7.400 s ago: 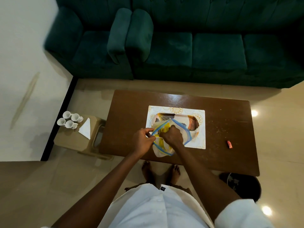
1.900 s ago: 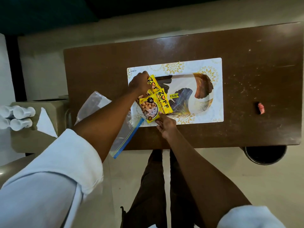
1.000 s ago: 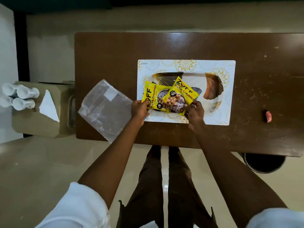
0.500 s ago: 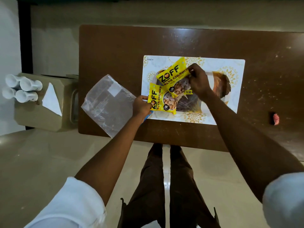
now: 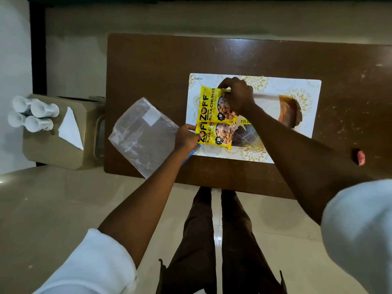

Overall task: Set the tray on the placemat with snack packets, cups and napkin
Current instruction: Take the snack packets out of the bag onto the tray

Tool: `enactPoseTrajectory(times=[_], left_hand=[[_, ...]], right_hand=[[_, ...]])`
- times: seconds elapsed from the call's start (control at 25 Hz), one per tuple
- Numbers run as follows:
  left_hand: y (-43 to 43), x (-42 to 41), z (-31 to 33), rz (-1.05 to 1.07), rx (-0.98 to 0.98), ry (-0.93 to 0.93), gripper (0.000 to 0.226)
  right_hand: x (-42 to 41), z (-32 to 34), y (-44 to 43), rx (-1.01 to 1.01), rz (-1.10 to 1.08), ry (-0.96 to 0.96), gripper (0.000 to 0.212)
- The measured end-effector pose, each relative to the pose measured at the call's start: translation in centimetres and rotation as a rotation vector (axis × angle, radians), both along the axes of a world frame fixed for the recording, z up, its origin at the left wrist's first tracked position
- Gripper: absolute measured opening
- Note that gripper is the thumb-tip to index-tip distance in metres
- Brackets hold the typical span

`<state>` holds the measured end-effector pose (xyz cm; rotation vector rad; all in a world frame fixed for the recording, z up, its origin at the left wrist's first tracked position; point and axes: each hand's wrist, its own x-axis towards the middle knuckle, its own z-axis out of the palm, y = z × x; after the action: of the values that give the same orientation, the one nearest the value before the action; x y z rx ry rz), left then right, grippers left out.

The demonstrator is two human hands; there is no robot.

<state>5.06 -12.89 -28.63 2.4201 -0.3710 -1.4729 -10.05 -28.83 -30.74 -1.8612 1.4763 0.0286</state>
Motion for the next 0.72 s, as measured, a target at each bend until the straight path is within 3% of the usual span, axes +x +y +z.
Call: enactPoseTrajectory(times=[0.2,0.32,0.48,0.72], left_hand=[[-1.9,0.1,0.5,0.000,-0.252,-0.157,0.035],[-4.6,0.4,0.8,-0.049,-0.318,-0.083,0.039],[-6.1,0.2,0.4,-0.072,-0.275,-0.024,0.036],[-5.7,-0.4,0.0,-0.052,-0.341,-0.068,0.032]], right_hand=[[-4.5,-0.3,4.6,0.036,-0.631,-0.253,0.028],[-5.4,-0.9,7.8,0.265,-0.872,-0.376,0.037],[-3.9,-1.3,7.9,0.414,-0.919,-0.457,0.039],[-2.3,-0.6,8.4,0.290,-0.935,-0.369,0.032]])
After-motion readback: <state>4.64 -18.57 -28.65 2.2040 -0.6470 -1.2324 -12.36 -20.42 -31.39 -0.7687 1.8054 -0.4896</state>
